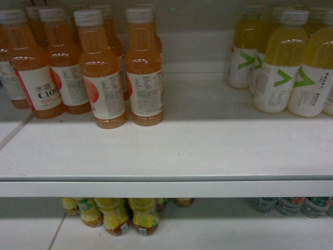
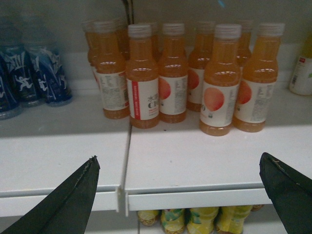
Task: Move water from second to third shelf
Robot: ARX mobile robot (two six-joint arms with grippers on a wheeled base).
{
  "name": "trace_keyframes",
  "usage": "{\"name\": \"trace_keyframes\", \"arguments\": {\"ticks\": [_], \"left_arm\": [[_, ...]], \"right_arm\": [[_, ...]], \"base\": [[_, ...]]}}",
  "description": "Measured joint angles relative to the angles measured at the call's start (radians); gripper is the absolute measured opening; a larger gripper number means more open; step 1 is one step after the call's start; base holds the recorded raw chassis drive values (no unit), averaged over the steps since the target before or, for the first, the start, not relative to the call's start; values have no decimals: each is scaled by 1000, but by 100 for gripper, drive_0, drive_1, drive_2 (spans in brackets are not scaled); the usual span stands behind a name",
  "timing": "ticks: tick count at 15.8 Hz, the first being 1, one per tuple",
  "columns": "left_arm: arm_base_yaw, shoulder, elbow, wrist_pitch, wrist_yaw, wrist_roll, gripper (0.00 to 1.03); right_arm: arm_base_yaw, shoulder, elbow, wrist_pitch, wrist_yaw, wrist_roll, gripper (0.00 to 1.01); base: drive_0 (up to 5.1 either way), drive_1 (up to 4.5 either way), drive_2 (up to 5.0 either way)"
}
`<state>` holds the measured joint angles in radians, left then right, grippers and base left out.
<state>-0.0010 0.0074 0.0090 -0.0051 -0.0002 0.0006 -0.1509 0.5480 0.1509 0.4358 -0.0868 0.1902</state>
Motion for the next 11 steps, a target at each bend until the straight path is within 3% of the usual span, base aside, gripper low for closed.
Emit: {"name": "trace_keyframes", "arguments": {"ticks": [11], "left_arm": [[0, 0, 0, 2, 0, 0, 98]], "right_arm": [[0, 0, 0, -3, 0, 0, 42]], "base": [[-478, 231, 231]]}}
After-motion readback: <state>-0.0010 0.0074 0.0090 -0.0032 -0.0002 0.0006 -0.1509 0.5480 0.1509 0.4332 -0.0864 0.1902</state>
